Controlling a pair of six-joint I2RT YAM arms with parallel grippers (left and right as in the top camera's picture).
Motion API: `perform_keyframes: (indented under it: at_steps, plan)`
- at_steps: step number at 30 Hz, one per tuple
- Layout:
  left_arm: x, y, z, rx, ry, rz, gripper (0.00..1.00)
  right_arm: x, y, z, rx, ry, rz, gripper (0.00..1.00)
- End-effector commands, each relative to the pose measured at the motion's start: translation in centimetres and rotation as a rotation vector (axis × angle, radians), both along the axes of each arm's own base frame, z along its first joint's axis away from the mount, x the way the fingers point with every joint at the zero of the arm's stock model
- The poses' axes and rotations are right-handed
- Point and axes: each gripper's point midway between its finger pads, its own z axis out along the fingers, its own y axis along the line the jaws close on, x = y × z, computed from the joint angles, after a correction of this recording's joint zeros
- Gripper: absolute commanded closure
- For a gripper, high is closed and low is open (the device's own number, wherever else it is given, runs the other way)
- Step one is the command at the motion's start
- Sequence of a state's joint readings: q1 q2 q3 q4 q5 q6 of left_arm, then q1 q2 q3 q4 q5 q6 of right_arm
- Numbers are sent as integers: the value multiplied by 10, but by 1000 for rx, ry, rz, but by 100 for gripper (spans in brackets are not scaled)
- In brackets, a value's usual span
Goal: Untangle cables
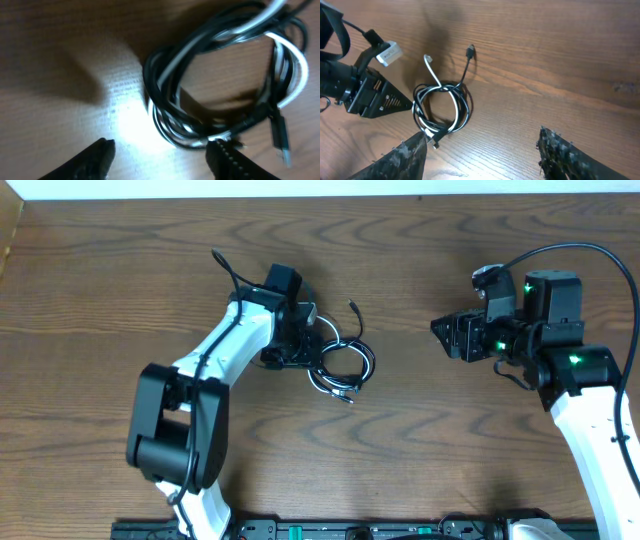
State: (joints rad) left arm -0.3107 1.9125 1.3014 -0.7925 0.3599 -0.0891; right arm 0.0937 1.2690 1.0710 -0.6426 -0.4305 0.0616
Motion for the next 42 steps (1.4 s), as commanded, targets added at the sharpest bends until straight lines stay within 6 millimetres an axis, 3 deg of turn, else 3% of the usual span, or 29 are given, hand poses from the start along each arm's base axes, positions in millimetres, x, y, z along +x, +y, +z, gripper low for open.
perform_keyframes:
  at_steps: [1,8,13,16,17,21,24,26,32,36,39,42]
  plan:
    - [5,0,-15,20,37,77,43,8,-5,-2,0,17,-40,34]
    - [3,-1,-37,37,105,173,56,15,-5,-23,10,89,-62,40]
    - [2,-10,-42,38,105,167,61,20,-4,-39,34,149,-99,41]
    - [1,-19,-45,30,94,179,74,22,-4,-48,55,193,-132,43]
    - [1,-24,-49,43,80,200,90,23,-4,-54,68,225,-154,44]
    - [4,-21,-50,113,47,244,93,23,-4,-59,80,256,-176,54]
    - [12,-25,-30,82,10,242,93,23,-3,-59,82,256,-174,57]
    - [22,-30,-4,44,-58,215,93,21,1,-58,103,260,-157,57]
    - [30,-40,99,-111,-294,164,93,19,34,-34,271,231,-5,60]
    - [17,-40,148,-183,-376,156,93,17,63,-4,403,161,156,58]
    - [4,-36,158,-192,-366,152,93,13,81,19,485,97,279,55]
    - [-7,-31,151,-161,-313,152,93,10,93,38,559,71,339,53]
